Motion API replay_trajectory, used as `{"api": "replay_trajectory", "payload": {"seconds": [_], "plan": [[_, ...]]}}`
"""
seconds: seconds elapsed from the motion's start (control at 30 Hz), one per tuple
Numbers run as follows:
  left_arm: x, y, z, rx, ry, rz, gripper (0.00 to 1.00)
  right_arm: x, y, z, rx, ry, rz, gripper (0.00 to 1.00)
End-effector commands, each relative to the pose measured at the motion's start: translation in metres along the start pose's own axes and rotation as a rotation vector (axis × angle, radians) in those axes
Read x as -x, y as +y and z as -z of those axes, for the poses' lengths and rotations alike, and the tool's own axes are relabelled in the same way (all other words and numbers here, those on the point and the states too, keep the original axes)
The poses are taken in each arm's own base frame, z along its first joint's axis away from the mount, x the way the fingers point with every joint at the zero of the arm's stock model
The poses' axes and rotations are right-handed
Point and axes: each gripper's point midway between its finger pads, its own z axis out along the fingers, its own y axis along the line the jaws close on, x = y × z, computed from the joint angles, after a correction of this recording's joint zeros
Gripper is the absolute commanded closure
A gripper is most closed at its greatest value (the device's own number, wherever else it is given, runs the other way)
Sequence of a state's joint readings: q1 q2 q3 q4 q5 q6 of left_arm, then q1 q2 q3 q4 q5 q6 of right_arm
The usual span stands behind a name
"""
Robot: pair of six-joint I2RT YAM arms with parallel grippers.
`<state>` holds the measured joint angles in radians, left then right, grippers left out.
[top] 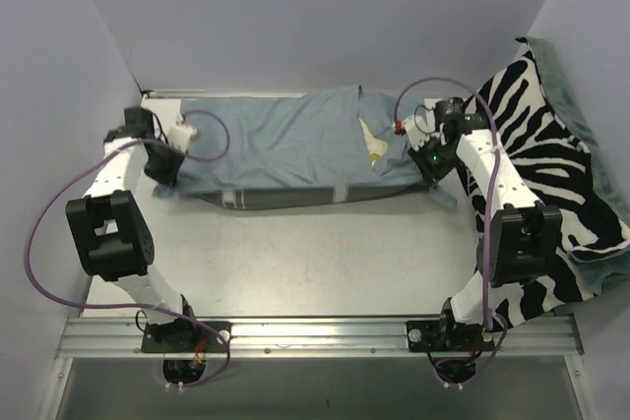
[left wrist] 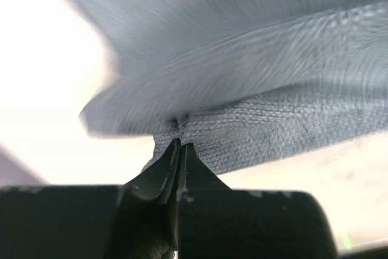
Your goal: Put the pillow into the pillowcase
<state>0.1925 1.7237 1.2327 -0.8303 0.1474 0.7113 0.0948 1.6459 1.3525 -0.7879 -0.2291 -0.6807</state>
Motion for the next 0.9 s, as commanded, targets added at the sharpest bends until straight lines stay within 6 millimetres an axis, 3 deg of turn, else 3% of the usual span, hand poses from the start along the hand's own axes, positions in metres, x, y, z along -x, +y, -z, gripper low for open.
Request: {"api": "replay_trajectory", "payload": {"seconds": [0.0, 0.03, 0.07, 0.1, 0.13, 0.17, 0.2, 0.23, 0.27, 0.3, 0.33, 0.4, 0.43, 0.47, 0.53, 0.6, 0.67, 0.77, 0.83, 0.87], "plan": [[0.101, 0.058, 0.095, 0.172, -0.336, 0.024, 1.0, 0.037, -0.053, 0.062, -0.198, -0.111, -0.008, 1.0], [0.114, 0.063, 0.113, 0.183, -0.385, 0.059, 1.0, 0.045, -0.063, 0.072, -0.233, -0.132, -0.013, 1.0], [0.143, 0.074, 0.149, 0.225, -0.491, 0.047, 1.0, 0.057, -0.074, 0.087, -0.276, -0.17, -0.021, 1.0], [0.154, 0.076, 0.165, 0.235, -0.537, 0.067, 1.0, 0.076, -0.088, 0.114, -0.339, -0.239, -0.019, 1.0], [0.164, 0.079, 0.183, 0.256, -0.584, 0.07, 1.0, 0.086, -0.097, 0.128, -0.377, -0.268, -0.021, 1.0], [0.178, 0.084, 0.214, 0.295, -0.661, 0.059, 1.0, 0.094, -0.103, 0.143, -0.413, -0.3, -0.025, 1.0], [0.184, 0.085, 0.229, 0.31, -0.704, 0.078, 1.0, 0.108, -0.112, 0.174, -0.479, -0.369, -0.022, 1.0], [0.189, 0.093, 0.25, 0.346, -0.765, 0.088, 1.0, 0.112, -0.116, 0.191, -0.52, -0.4, -0.025, 1.0], [0.192, 0.093, 0.278, 0.375, -0.836, 0.09, 1.0, 0.113, -0.121, 0.208, -0.562, -0.429, -0.037, 1.0], [0.193, 0.093, 0.295, 0.382, -0.884, 0.118, 1.0, 0.118, -0.123, 0.227, -0.603, -0.475, -0.04, 1.0], [0.187, 0.099, 0.326, 0.439, -0.951, 0.127, 1.0, 0.117, -0.119, 0.257, -0.66, -0.533, -0.038, 1.0], [0.179, 0.098, 0.354, 0.454, -1.028, 0.159, 1.0, 0.117, -0.117, 0.29, -0.745, -0.608, -0.035, 1.0], [0.177, 0.1, 0.373, 0.488, -1.077, 0.16, 1.0, 0.109, -0.107, 0.314, -0.786, -0.652, -0.029, 1.0], [0.162, 0.099, 0.4, 0.541, -1.12, 0.168, 1.0, 0.107, -0.101, 0.329, -0.814, -0.68, -0.021, 1.0], [0.151, 0.097, 0.426, 0.598, -1.184, 0.163, 1.0, 0.095, -0.085, 0.361, -0.869, -0.739, -0.007, 1.0], [0.133, 0.088, 0.466, 0.708, -1.247, 0.138, 1.0, 0.088, -0.074, 0.376, -0.893, -0.77, 0.019, 1.0], [0.123, 0.079, 0.483, 0.768, -1.264, 0.12, 1.0, 0.078, -0.062, 0.383, -0.919, -0.768, 0.068, 1.0], [0.117, 0.075, 0.489, 0.803, -1.261, 0.105, 1.0, 0.071, -0.06, 0.378, -0.938, -0.724, 0.115, 1.0], [0.118, 0.08, 0.481, 0.798, -1.242, 0.103, 1.0, 0.076, -0.068, 0.365, -0.924, -0.686, 0.139, 1.0], [0.119, 0.091, 0.465, 0.787, -1.209, 0.121, 1.0, 0.079, -0.07, 0.36, -0.912, -0.677, 0.15, 1.0]]}}
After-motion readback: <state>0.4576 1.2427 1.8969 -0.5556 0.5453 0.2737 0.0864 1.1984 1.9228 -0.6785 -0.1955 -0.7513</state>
